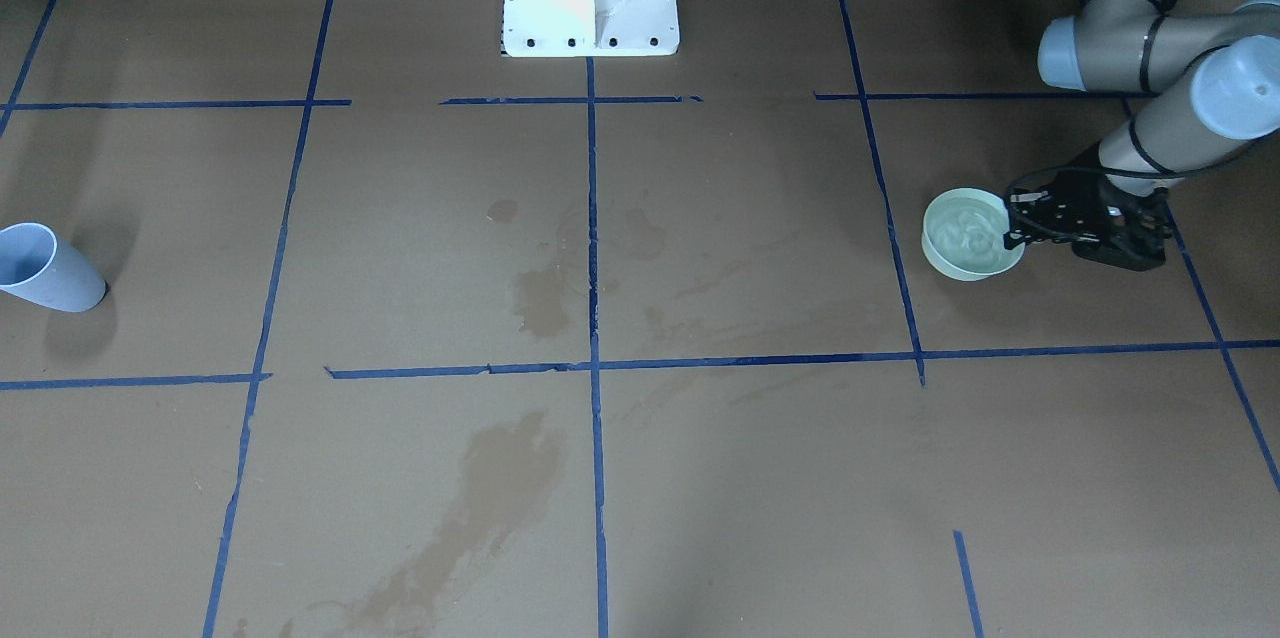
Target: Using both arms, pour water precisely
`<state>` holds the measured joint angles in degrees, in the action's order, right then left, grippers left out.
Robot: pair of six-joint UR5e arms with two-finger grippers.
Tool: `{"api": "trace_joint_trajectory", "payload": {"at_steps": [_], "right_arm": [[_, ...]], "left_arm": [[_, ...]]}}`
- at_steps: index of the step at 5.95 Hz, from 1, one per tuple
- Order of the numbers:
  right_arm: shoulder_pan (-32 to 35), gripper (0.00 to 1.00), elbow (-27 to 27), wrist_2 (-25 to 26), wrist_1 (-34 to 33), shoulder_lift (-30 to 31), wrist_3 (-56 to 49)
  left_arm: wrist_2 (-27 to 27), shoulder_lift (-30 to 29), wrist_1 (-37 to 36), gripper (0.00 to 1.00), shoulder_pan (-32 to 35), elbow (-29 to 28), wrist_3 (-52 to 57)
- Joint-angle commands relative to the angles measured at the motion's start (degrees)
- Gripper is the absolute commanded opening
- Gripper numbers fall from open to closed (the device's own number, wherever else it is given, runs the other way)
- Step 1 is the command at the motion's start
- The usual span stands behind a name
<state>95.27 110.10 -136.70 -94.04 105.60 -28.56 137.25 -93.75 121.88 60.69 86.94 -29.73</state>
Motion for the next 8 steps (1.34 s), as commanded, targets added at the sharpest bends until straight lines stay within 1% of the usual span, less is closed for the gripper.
{"api": "trace_joint_trajectory", "payload": {"at_steps": [1,3,5,6,8], "right_arm": [[0.0,1.0,0.0,-0.1,0.0,0.0,0.0],[0.0,1.0,0.4,-0.1,0.0,0.0,0.0],[0.0,1.0,0.7,-0.1,0.0,0.0,0.0],[0.0,1.0,0.7,0.0,0.0,0.0,0.0],[-0.1,1.0,0.7,0.0,-0.2,0.0,0.0]], "left_arm": [[3.0,0.8,1.8,0.0,3.6,-4.7,6.4],[3.1,2.0,1.8,0.0,3.6,-4.9,7.1],[3.4,1.9,2.0,0.08,3.6,-5.6,7.1],[3.5,2.0,2.0,0.19,3.6,-5.6,7.1],[3.5,3.0,3.6,0.5,3.6,-5.7,7.1]]}}
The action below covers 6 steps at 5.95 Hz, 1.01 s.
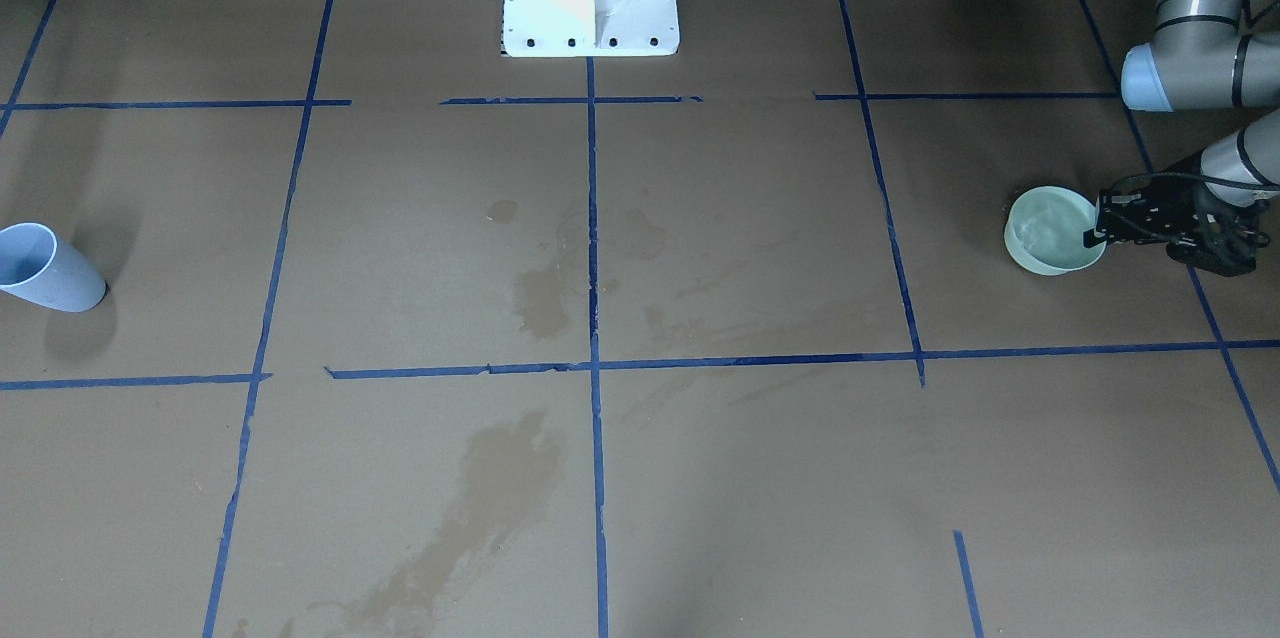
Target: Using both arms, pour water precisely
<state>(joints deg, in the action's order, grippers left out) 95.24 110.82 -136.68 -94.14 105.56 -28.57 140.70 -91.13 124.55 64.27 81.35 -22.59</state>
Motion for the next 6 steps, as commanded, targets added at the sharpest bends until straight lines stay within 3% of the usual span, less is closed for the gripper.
{"api": "trace_joint_trajectory", "payload": {"at_steps": [1,2,4,6], "right_arm": [[-0.1,1.0,0.0,0.0,0.0,0.0,0.0],[-0.1,1.0,0.0,0.1,-0.1,-0.1,0.1],[-1.0,1.0,-0.4,0.2,-0.4,-0.6,0.7],[-1.2,1.0,-0.5,0.3,-0.6,-0.7,0.8]], "left_arm": [[-0.1,0.3,1.1,1.0,0.0,0.0,0.0],[-0.1,0.2,1.0,1.0,0.8,0.5,-0.5],[-6.1,-0.1,0.4,1.0,12.6,3.7,0.0],[-6.1,2.3,-0.3,1.0,18.0,4.3,4.0]]}}
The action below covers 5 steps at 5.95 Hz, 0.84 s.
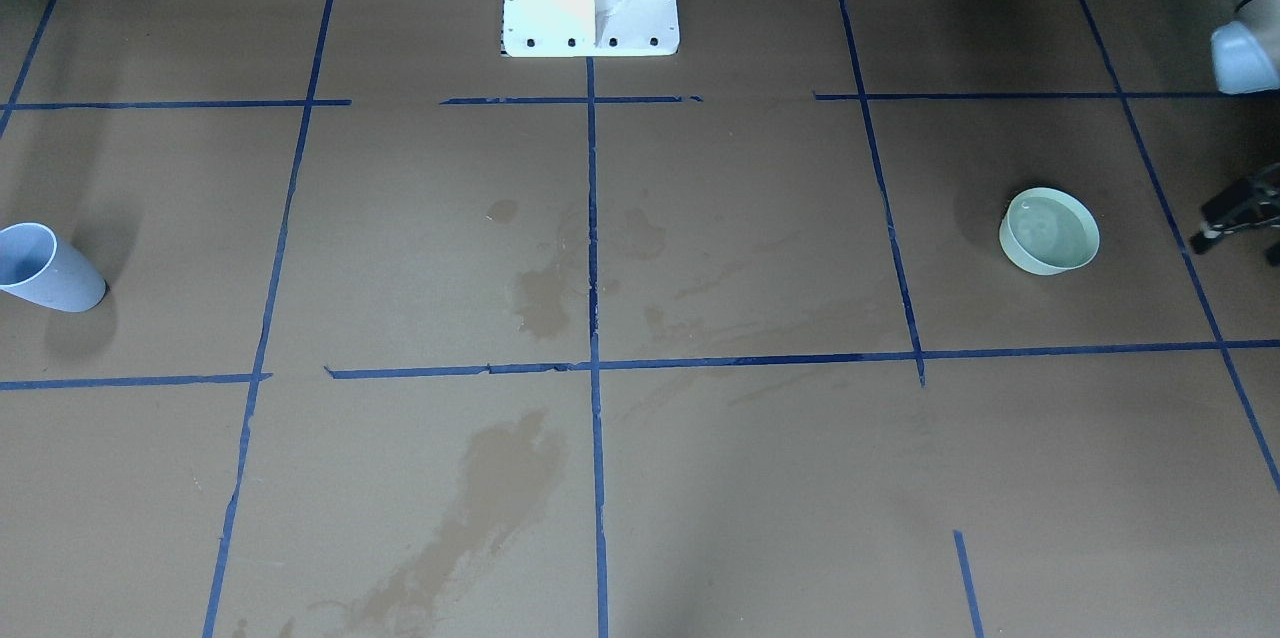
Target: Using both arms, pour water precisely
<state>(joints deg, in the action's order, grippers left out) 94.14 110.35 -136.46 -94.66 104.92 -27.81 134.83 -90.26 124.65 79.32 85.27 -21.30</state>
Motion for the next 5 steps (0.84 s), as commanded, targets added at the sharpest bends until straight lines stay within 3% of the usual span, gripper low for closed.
{"api": "trace_joint_trajectory", "payload": {"at_steps": [1,3,4,5], "right_arm": [[-0.4,1.0,-0.6,0.3,-0.1,-0.1,0.1],[-1.6,1.0,-1.1,0.1,-0.1,-0.2,2.1],[-2.2,1.0,-1.1,0.3,0.0,-0.2,4.1],[-2.2,1.0,-1.2,0.4,0.0,-0.2,4.2]], "left_arm": [[0.2,1.6,-9.5,1.0,5.6,3.1,8.1],[-0.2,1.1,-36.4,1.0,13.8,12.6,25.7],[0.1,1.2,-42.3,1.0,13.8,14.1,26.3],[0.3,2.0,-43.3,1.0,13.9,14.5,26.2]]}}
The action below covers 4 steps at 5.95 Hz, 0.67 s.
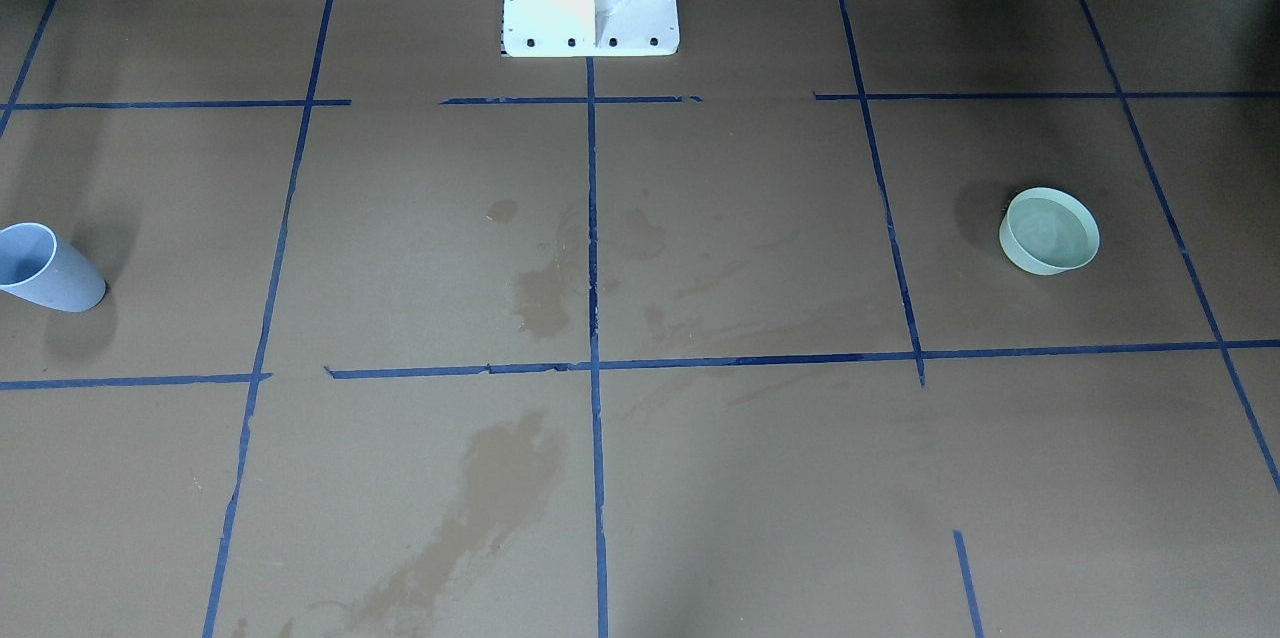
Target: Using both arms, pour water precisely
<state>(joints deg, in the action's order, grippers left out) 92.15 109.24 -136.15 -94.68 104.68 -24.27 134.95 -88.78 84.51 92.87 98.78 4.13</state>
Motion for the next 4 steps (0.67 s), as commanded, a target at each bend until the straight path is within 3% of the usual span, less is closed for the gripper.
{"api": "trace_joint_trajectory", "payload": {"at_steps": [1,3,4], "right_arm": [[-0.3,1.0,-0.1,-0.1,-0.1,0.1,1.8],[-2.2,1.0,-0.2,-0.3,0.4,0.0,6.0],[-5.8,1.0,0.0,-0.1,0.5,-0.7,13.0]], "left_arm": [[0.2,1.0,-6.2,1.0,0.3,2.4,0.8],[0.4,5.0,-6.9,1.0,0.3,3.4,1.1],[0.2,7.0,-7.4,1.0,0.1,8.3,0.9]]}}
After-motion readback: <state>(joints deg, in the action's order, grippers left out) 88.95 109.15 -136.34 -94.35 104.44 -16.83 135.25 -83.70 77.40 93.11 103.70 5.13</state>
